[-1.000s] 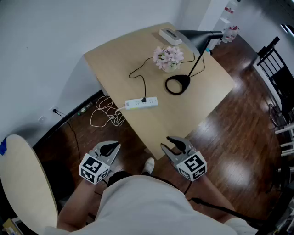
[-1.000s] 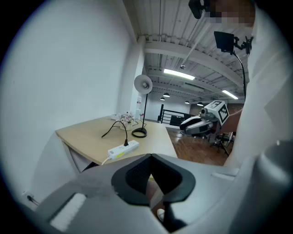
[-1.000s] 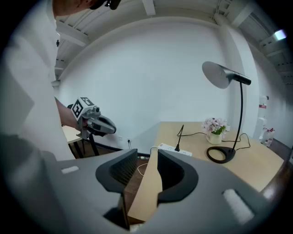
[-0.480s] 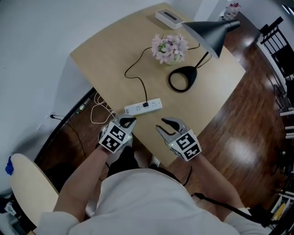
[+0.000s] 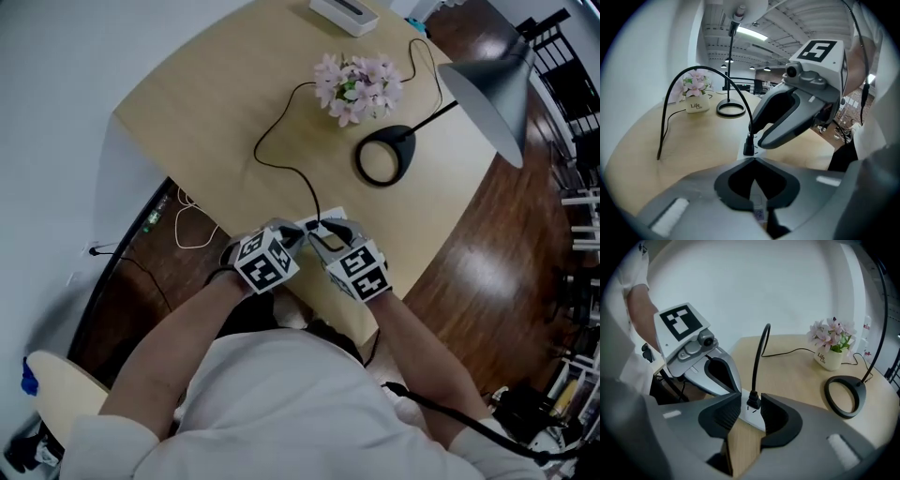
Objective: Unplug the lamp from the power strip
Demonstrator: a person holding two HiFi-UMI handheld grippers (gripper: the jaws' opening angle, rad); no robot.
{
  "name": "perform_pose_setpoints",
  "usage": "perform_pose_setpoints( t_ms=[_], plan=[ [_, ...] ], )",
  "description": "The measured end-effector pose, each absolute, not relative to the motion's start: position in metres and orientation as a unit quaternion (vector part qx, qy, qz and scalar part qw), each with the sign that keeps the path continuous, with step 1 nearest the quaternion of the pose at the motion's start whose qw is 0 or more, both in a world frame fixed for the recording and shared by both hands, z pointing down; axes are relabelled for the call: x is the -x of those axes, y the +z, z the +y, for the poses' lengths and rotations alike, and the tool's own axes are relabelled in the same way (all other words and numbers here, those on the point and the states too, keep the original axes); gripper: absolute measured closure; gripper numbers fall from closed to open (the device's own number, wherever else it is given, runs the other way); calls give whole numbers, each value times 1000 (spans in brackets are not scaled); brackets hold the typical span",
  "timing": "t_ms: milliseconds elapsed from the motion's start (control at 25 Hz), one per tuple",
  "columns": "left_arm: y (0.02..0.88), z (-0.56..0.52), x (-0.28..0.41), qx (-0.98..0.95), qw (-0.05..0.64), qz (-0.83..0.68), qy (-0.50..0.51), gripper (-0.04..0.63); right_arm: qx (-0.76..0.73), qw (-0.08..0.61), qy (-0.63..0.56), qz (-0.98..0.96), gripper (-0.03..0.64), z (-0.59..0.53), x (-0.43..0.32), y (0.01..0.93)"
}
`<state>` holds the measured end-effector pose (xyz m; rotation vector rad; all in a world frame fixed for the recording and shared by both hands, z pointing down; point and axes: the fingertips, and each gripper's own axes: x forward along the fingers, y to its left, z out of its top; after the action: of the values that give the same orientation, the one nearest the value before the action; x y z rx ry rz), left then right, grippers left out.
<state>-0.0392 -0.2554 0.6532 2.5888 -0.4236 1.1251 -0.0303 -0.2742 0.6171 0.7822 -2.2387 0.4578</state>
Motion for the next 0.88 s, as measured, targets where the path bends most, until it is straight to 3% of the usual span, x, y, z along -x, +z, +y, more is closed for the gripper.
perform_pose_setpoints(
  t_ms=[240,880],
  plan=[
    [653,-257,42,-904,128,-121,389,592,-325,373,185,-849,526,-286,38,630],
    [654,-256,39,-899,129,-105,406,595,-355,395,202,-823,546,-286,36,630]
  ],
)
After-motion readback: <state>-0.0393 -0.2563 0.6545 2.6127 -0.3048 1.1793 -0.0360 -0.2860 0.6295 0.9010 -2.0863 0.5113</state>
